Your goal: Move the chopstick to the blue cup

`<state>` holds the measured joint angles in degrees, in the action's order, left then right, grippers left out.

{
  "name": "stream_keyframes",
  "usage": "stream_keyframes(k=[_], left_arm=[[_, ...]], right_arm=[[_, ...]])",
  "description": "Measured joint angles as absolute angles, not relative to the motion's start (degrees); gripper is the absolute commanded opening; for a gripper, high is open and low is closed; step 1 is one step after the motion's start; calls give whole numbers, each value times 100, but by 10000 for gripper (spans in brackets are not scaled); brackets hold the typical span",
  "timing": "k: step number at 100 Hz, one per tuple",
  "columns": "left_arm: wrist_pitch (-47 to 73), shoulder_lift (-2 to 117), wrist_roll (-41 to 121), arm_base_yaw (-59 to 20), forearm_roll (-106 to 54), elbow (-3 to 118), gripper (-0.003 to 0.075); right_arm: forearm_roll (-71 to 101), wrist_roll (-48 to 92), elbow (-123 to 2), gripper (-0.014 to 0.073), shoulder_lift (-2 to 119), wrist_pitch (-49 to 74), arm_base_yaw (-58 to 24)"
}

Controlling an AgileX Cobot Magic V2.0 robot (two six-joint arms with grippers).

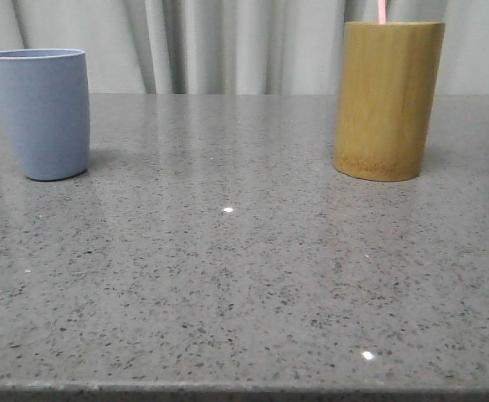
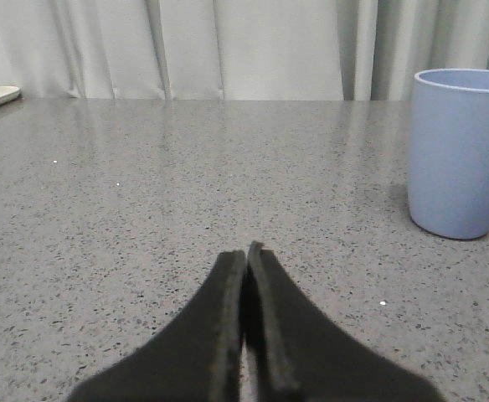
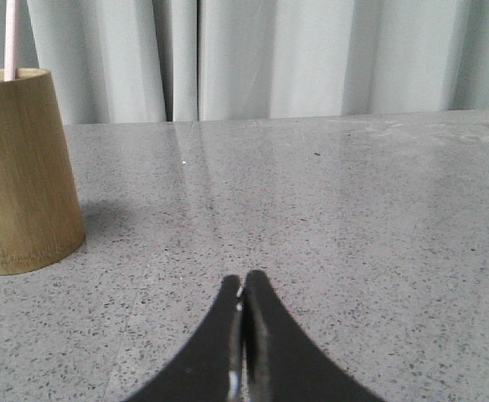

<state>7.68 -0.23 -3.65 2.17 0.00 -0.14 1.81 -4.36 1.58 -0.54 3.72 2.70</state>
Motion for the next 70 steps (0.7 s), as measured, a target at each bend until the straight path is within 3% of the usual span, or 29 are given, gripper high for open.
stream_keyframes(k=[54, 70], left_arm=[[672, -23, -365, 217, 0, -3, -19], [948, -23, -365, 217, -312, 244, -19]], right_arm=[[181, -436, 158, -70, -54, 339, 270], [248, -436, -231, -69, -54, 1115, 270]])
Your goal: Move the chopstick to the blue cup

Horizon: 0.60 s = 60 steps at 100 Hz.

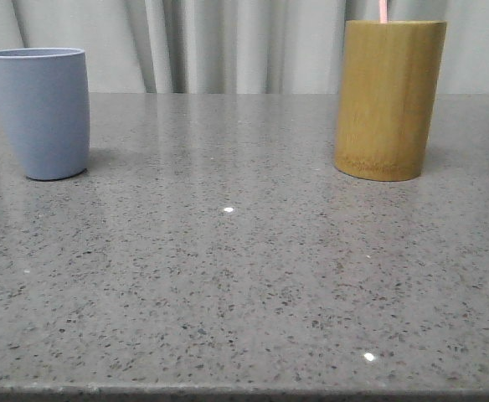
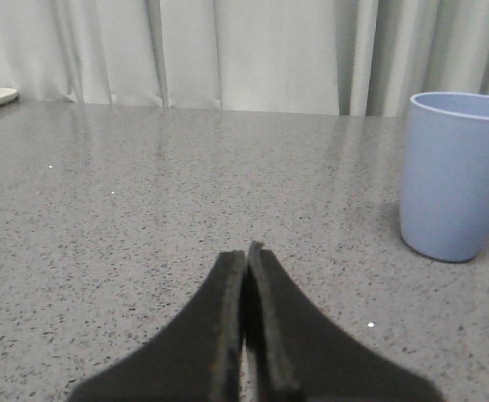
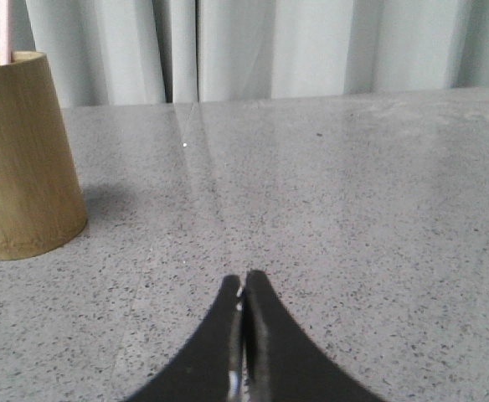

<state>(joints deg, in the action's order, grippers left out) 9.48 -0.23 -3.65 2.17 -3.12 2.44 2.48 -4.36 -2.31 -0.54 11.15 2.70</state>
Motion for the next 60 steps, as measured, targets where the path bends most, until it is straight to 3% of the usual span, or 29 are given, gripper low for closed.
stream_keyframes(k=[22, 60], left_arm=[[1987, 261, -365, 217, -432, 1552, -19], [2866, 2189, -365, 217, -537, 3457, -18]], right_arm=[[297, -436, -1302, -61, 132, 2214, 270], [308, -436, -3116, -58, 1848, 3112, 270]])
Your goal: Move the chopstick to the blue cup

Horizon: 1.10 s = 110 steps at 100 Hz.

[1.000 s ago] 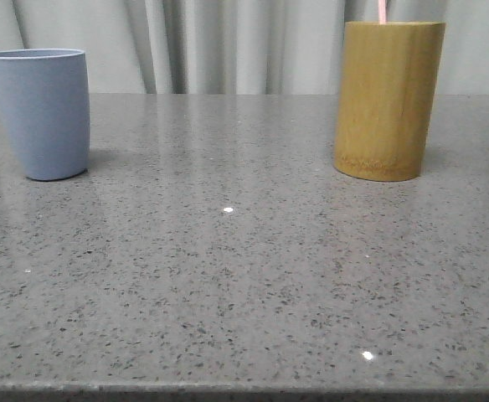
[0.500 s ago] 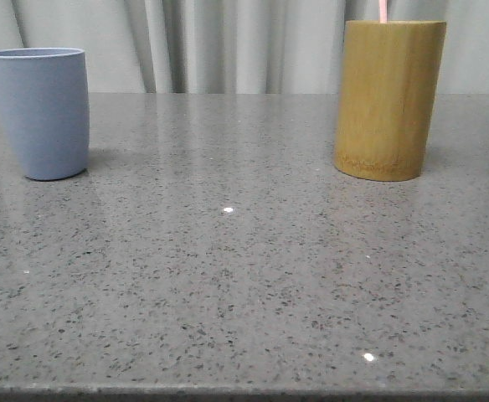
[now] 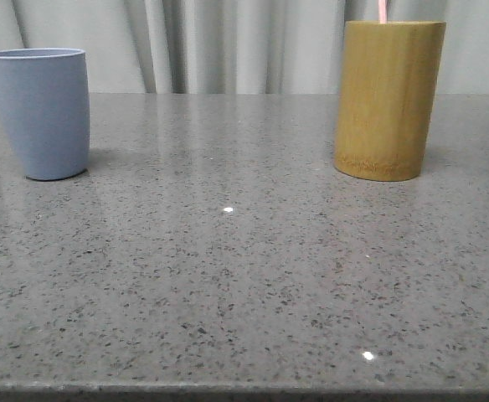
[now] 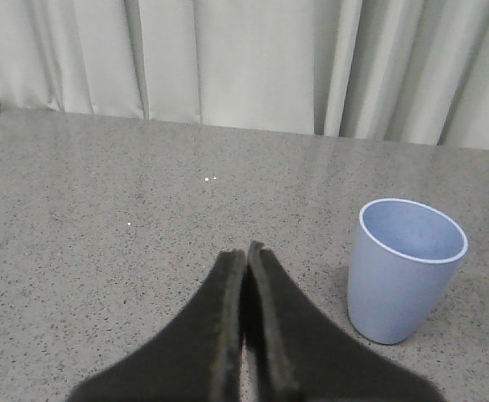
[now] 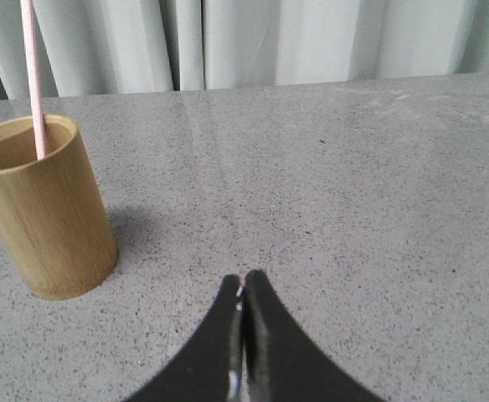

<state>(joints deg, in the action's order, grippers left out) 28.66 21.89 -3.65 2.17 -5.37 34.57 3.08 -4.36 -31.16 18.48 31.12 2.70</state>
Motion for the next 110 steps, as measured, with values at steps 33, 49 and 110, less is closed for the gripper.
stream_keyframes(k=[33, 49, 110], left_arm=[[2987, 3447, 65, 217, -833, 4168, 185], [3019, 3593, 121, 217, -895, 4191, 360], [3445, 4257, 210, 217, -1243, 4737, 368]], right_arm=[[319, -436, -3869, 287, 3032, 3167, 270], [327, -436, -3900, 359, 3134, 3167, 270], [340, -436, -3900, 359, 3134, 3167, 270]])
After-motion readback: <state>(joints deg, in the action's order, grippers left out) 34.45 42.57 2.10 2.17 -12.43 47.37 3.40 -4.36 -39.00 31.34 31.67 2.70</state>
